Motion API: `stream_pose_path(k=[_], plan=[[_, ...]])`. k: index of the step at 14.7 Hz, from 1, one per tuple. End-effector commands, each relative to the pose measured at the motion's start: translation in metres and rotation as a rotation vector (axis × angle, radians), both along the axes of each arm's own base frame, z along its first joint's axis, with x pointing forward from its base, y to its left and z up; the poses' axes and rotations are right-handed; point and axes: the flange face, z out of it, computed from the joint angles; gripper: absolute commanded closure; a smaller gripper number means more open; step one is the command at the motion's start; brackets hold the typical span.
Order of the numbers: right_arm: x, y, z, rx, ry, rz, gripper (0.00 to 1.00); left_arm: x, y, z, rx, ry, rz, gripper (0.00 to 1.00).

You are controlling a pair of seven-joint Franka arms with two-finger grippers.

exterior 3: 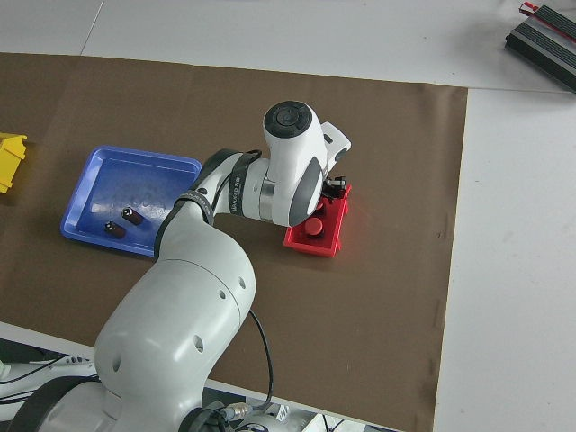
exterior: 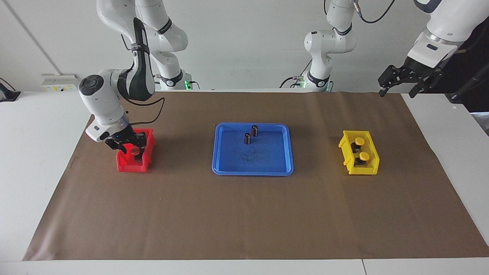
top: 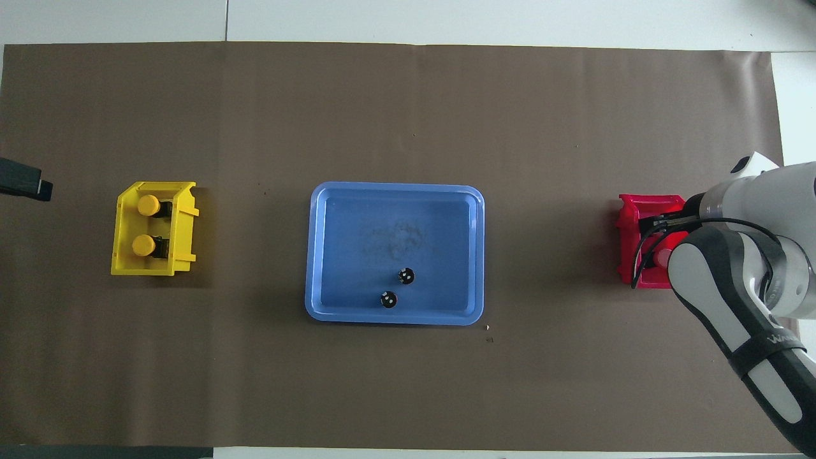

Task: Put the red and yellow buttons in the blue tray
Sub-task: 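Reach the right gripper into the red holder and grasp a red button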

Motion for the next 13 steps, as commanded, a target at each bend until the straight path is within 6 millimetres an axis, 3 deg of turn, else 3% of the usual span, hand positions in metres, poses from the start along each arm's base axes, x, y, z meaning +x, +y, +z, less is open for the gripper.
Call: stream_pose_path(k=[1, 3, 4, 7, 9, 11, 13], plan=[[-0.01, -0.001, 0.001, 0.012, -0.013, -0.015, 0.32, -0.01, 0.004, 0.002, 0.01, 0.007, 0.007, 0.0], [-0.01, 0.0, 0.001, 0.012, -0.013, -0.013, 0.36, -0.01, 0.004, 0.002, 0.01, 0.007, 0.007, 0.0], [-0.01, 0.001, 0.001, 0.012, -0.013, -0.012, 0.45, -0.01, 0.004, 0.002, 0.01, 0.007, 0.007, 0.0], [-0.009, 0.002, 0.002, 0.01, -0.015, -0.007, 0.83, -0.01, 0.004, 0.002, 0.01, 0.007, 0.007, 0.0], [-0.004, 0.0, 0.009, 0.009, -0.015, 0.011, 0.89, -0.01, 0.004, 0.002, 0.01, 0.007, 0.007, 0.0], [0.012, 0.001, 0.033, 0.011, 0.022, 0.038, 0.89, -0.01, 0.004, 0.002, 0.01, 0.006, 0.007, 0.0], [0.045, 0.012, 0.086, 0.014, 0.08, 0.055, 0.89, -0.009, 0.003, 0.002, 0.009, -0.001, 0.004, 0.0]])
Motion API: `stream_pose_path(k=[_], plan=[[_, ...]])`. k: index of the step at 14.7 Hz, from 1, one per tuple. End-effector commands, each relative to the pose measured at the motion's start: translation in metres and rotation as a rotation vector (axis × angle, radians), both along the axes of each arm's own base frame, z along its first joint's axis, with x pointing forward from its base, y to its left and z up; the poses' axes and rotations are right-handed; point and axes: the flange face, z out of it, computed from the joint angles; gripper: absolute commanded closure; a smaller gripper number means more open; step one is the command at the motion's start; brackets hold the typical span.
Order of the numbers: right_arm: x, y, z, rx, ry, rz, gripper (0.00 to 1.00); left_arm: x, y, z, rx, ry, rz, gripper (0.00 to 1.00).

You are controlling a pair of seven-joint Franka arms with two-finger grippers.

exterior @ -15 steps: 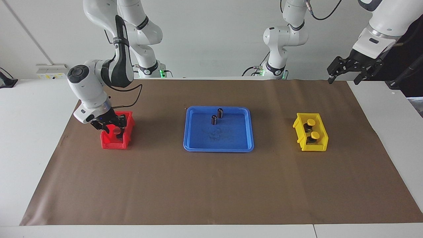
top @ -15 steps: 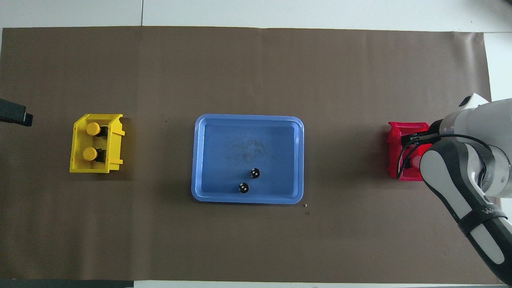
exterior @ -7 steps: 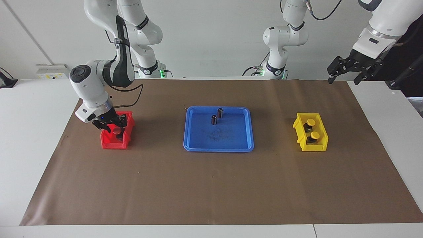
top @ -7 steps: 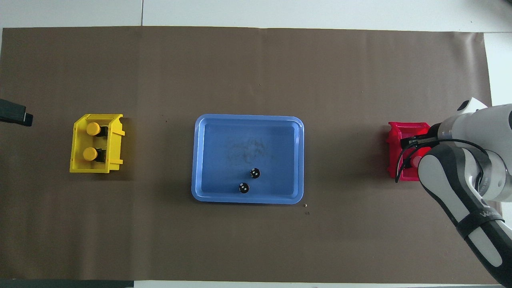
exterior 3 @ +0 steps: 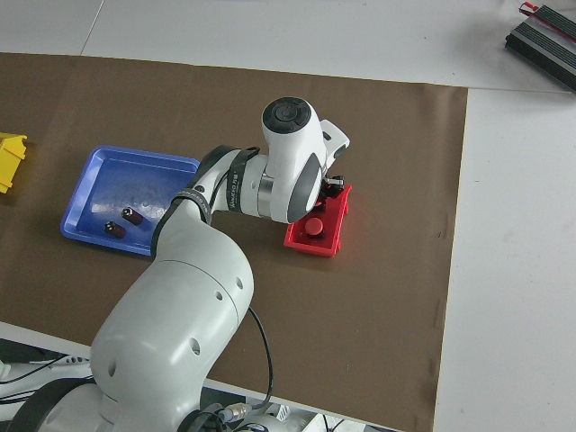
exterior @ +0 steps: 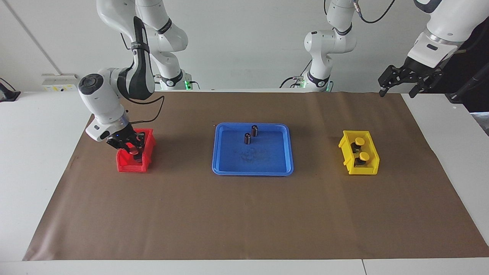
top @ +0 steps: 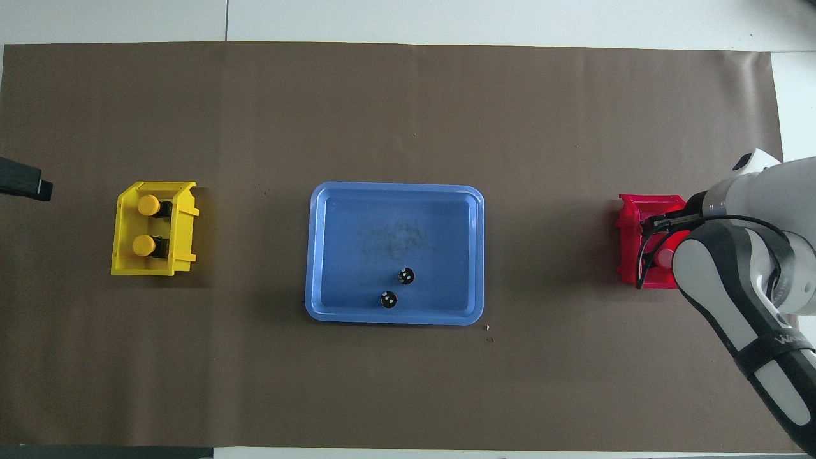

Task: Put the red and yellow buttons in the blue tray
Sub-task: 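Reach the right gripper into the red holder and grasp a red button, then carry the red button with the right gripper and drop it in the tray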

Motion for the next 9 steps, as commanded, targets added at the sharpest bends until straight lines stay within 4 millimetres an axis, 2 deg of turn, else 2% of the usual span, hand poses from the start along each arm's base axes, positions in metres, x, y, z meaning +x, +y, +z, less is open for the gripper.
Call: stream_pose_path(k=[1, 3, 4, 5, 6, 7, 8, 9], plan=[[0.044, 0.033, 0.08, 0.004, 0.053, 0.05, 0.89, -0.008, 0.003, 0.002, 0.009, -0.005, 0.007, 0.0], [0.068, 0.093, 0.123, -0.029, 0.089, -0.028, 0.89, -0.008, 0.006, 0.003, 0.019, -0.01, 0.012, 0.0], [0.073, 0.139, 0.134, -0.037, 0.081, -0.044, 0.89, -0.007, 0.007, 0.003, 0.021, -0.014, 0.02, 0.0], [0.071, 0.184, 0.137, -0.027, 0.06, -0.074, 0.89, -0.005, 0.007, 0.003, 0.022, -0.028, 0.043, 0.0], [0.068, 0.234, 0.135, -0.011, -0.005, -0.14, 0.9, -0.002, 0.005, 0.001, 0.019, -0.054, 0.064, 0.0], [0.058, 0.293, 0.12, 0.005, -0.038, -0.192, 0.96, 0.0, 0.005, -0.006, 0.018, -0.069, 0.063, 0.0], [0.045, 0.34, 0.108, 0.012, -0.047, -0.238, 0.96, -0.001, 0.004, -0.022, 0.017, -0.078, 0.059, 0.0], [0.039, 0.373, 0.079, -0.013, -0.034, -0.281, 0.96, -0.001, -0.001, -0.049, 0.015, -0.089, 0.052, 0.0]])
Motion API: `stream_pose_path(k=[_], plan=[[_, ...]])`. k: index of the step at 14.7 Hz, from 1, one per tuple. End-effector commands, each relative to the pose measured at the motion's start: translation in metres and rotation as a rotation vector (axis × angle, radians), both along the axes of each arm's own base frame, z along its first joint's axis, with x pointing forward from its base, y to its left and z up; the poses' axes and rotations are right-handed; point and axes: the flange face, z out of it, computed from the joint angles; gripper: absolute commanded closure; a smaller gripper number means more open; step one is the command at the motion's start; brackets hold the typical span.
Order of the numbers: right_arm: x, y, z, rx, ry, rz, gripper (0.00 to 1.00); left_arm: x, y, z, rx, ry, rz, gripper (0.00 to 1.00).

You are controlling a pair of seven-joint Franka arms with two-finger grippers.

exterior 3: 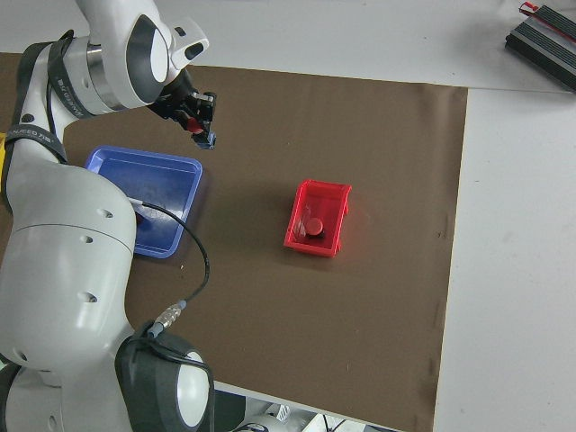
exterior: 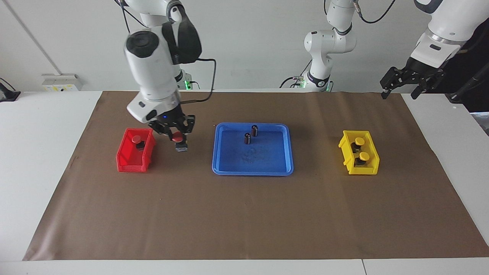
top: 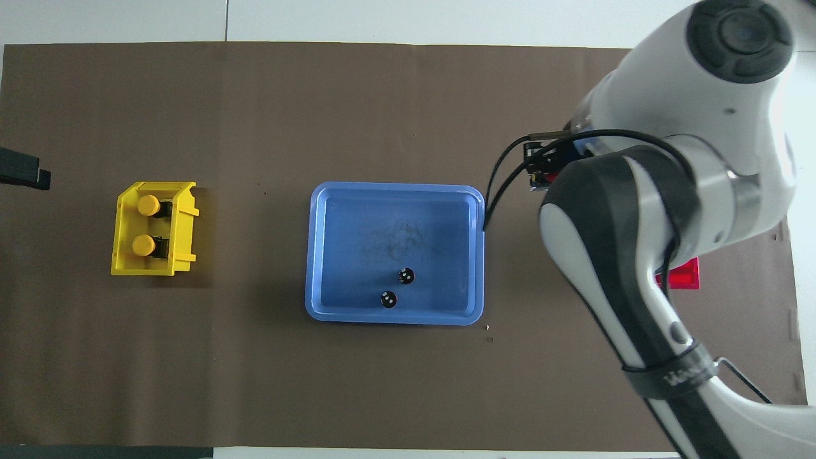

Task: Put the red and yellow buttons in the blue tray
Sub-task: 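Carry the red button with the right gripper and drop it in the tray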

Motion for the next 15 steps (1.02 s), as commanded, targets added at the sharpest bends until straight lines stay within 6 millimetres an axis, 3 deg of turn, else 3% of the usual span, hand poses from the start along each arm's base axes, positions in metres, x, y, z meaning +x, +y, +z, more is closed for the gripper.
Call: stream_pose_path(k=[1, 2, 5, 7, 8, 10, 15], plan=[[-0.01, 0.087, -0.061, -0.027, 0.017, -0.11, 0.95, -0.011, -0.002, -0.071, 0.017, -0.032, 0.01, 0.0], [-0.016, 0.11, -0.068, -0.018, -0.006, -0.114, 0.94, -0.01, 0.002, -0.097, 0.014, -0.047, 0.013, 0.0], [-0.027, 0.137, -0.096, -0.014, -0.011, -0.106, 0.9, 0.012, 0.003, -0.168, 0.013, -0.066, 0.013, 0.04], [-0.031, 0.139, -0.117, -0.009, -0.018, -0.103, 0.86, 0.029, 0.001, -0.2, 0.014, -0.06, 0.012, 0.14], [-0.034, 0.138, -0.129, -0.01, -0.017, -0.102, 0.85, 0.031, 0.002, -0.208, 0.014, -0.06, 0.013, 0.2], [-0.034, 0.134, -0.133, -0.008, -0.019, -0.106, 0.8, 0.036, 0.022, -0.221, 0.014, -0.049, 0.05, 0.34], [-0.03, 0.124, -0.139, 0.005, -0.033, -0.119, 0.32, 0.041, 0.034, -0.245, 0.014, -0.049, 0.077, 0.36]])
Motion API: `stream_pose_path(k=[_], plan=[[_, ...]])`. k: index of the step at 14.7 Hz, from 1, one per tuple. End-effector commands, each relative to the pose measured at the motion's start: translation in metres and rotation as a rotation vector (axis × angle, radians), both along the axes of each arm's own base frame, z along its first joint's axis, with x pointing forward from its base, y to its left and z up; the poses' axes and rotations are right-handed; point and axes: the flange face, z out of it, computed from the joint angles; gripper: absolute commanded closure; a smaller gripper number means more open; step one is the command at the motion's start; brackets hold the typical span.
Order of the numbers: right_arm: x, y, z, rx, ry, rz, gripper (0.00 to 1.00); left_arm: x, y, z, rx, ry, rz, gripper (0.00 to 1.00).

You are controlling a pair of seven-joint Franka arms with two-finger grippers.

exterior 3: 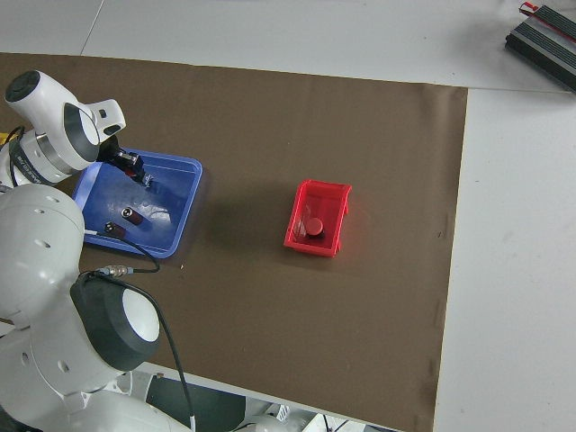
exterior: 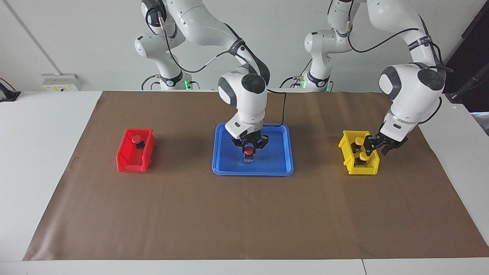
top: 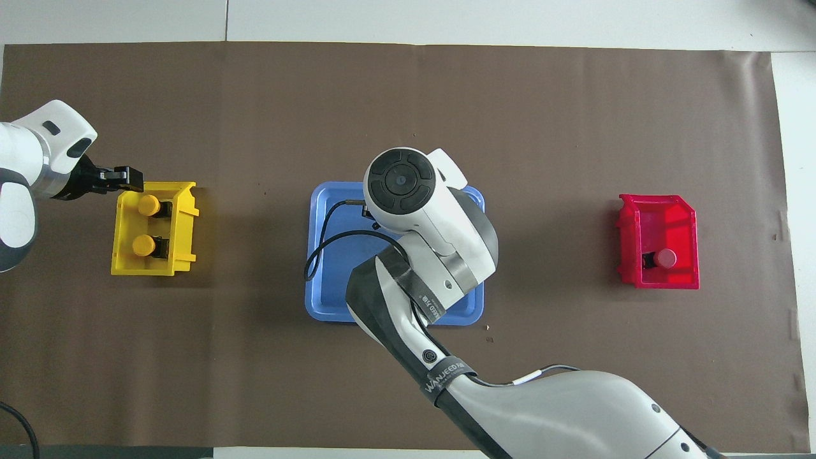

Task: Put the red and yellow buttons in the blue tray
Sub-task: 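Carry the red button with the right gripper and drop it in the tray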

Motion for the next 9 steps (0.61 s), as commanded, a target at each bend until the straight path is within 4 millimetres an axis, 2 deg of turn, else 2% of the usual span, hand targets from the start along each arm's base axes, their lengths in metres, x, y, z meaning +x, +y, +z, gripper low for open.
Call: stream_pose_path(k=[1, 2, 3, 4, 5, 6, 8, 9], plan=[[0.004, -0.012, 0.006, 0.012, -0.017, -0.024, 0.21, 0.0, -0.003, -0.014, 0.01, -0.016, 0.009, 0.36], [0.01, -0.01, 0.023, 0.029, -0.033, -0.027, 0.01, -0.002, -0.005, -0.019, 0.006, -0.016, 0.007, 0.36], [0.021, -0.019, 0.041, 0.017, -0.034, -0.032, 0.0, -0.002, -0.006, -0.02, 0.004, -0.014, 0.006, 0.36], [0.034, -0.041, 0.056, -0.002, -0.012, -0.023, 0.0, -0.002, -0.007, -0.023, 0.004, -0.011, 0.006, 0.36], [0.043, -0.071, 0.075, -0.008, 0.005, 0.025, 0.0, -0.005, -0.009, -0.028, 0.004, -0.001, 0.006, 0.36], [0.043, -0.109, 0.099, -0.011, 0.021, 0.075, 0.0, -0.008, -0.011, -0.032, 0.004, 0.006, 0.007, 0.36], [0.016, -0.201, 0.121, -0.008, 0.071, 0.138, 0.0, -0.013, -0.015, -0.04, 0.003, -0.008, 0.001, 0.36], [-0.001, -0.242, 0.12, 0.003, 0.087, 0.179, 0.0, -0.013, -0.018, -0.045, 0.003, -0.004, -0.004, 0.36]])
